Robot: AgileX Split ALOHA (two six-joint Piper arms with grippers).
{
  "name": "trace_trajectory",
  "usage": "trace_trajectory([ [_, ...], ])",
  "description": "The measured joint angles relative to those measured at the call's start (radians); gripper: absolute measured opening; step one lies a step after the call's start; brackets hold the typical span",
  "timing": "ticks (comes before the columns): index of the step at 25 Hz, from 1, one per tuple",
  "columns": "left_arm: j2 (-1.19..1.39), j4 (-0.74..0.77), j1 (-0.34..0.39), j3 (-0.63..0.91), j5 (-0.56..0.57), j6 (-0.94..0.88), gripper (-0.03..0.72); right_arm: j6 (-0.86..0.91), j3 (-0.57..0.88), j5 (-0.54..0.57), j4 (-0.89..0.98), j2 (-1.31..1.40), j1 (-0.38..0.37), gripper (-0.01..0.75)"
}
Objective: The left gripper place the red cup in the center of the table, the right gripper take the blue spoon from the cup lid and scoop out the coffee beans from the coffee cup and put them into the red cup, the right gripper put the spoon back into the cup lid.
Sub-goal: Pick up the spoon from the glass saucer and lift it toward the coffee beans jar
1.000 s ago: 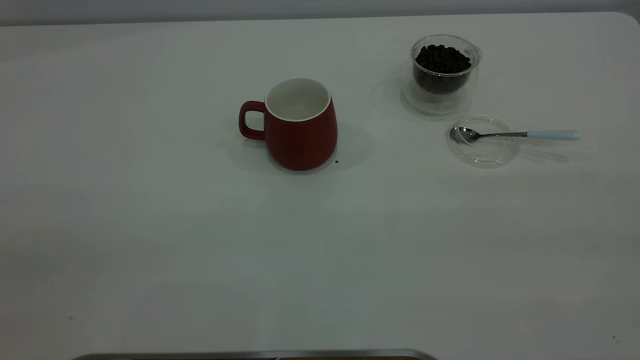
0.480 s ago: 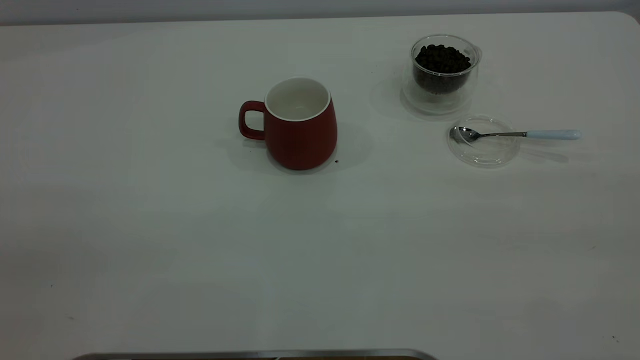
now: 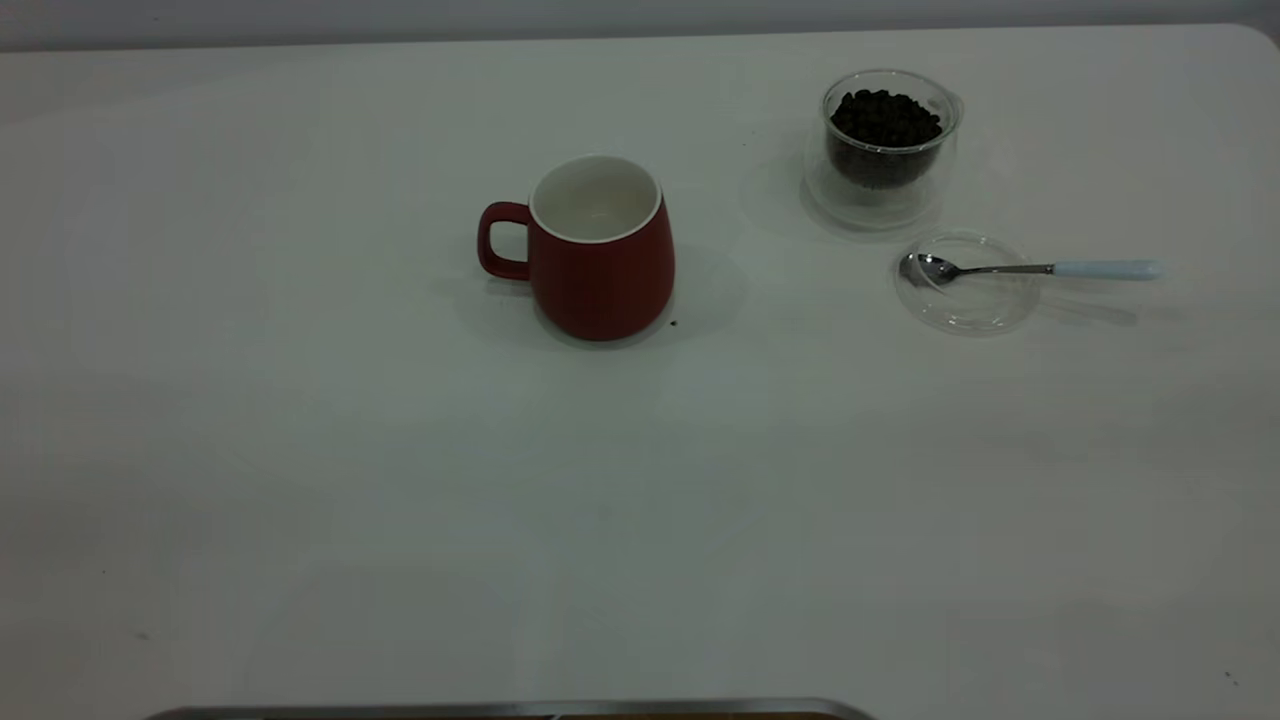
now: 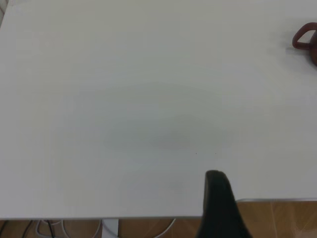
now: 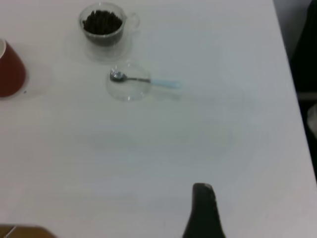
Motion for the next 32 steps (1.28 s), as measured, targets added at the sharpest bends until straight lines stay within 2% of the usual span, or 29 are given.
trace_trajectory([
  [3, 0.000, 0.000, 0.000, 0.000, 0.000, 0.000, 0.533, 0.001, -0.075, -0.034, 0.053, 0.206, 0.000, 0.617],
  [7, 0.000, 0.000, 0.000, 0.000, 0.000, 0.000, 0.533, -0.023, -0.129, -0.132, 0.149, 0.479, 0.000, 0.593],
  [13, 0.000, 0.000, 0.000, 0.000, 0.000, 0.000, 0.533, -0.144, -0.130, -0.291, 0.319, 0.767, 0.000, 0.588],
  [19, 0.000, 0.000, 0.000, 0.000, 0.000, 0.000, 0.533, -0.173, -0.130, -0.410, 0.365, 0.960, -0.010, 0.588],
  [24, 0.000, 0.000, 0.000, 0.000, 0.000, 0.000, 0.533, -0.304, -0.130, -0.419, 0.484, 1.120, -0.119, 0.588],
  [29, 0.000, 0.000, 0.000, 0.000, 0.000, 0.000, 0.533, -0.625, -0.132, -0.369, 0.759, 1.268, -0.269, 0.588],
  [32, 0.000, 0.000, 0.000, 0.000, 0.000, 0.000, 0.533, -0.790, -0.125, -0.345, 0.918, 1.370, -0.318, 0.588],
])
